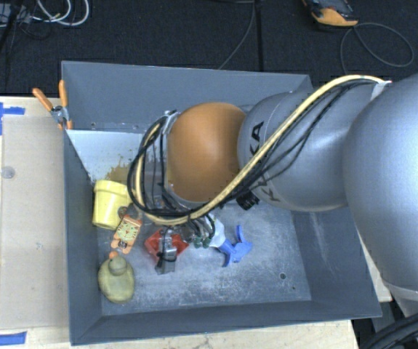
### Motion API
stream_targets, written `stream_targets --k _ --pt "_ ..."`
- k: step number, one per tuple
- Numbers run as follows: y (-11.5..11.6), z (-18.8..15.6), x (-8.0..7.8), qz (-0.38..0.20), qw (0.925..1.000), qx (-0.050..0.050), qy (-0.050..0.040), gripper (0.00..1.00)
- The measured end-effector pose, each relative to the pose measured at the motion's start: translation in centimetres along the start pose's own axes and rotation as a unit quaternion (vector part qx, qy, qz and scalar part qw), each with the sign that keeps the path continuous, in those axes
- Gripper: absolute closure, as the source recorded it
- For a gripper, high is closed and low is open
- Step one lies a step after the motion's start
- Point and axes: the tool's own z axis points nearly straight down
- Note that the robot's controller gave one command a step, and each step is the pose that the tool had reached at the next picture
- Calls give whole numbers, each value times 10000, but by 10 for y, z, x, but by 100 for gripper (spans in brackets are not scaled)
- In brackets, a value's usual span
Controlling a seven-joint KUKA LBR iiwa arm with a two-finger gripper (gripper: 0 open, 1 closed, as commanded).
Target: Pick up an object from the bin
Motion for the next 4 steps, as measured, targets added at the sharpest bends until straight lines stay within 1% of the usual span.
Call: stream_targets --k 1,2,3,4 --pt "7 1 20 -484 9988 38 11 0" --pt "-20 4 8 -123 9999 -10 0 0" --pt "-50 46 -21 -375 9993 27 -13 0" --pt "-65 74 -12 -449 9990 -25 -39 100"
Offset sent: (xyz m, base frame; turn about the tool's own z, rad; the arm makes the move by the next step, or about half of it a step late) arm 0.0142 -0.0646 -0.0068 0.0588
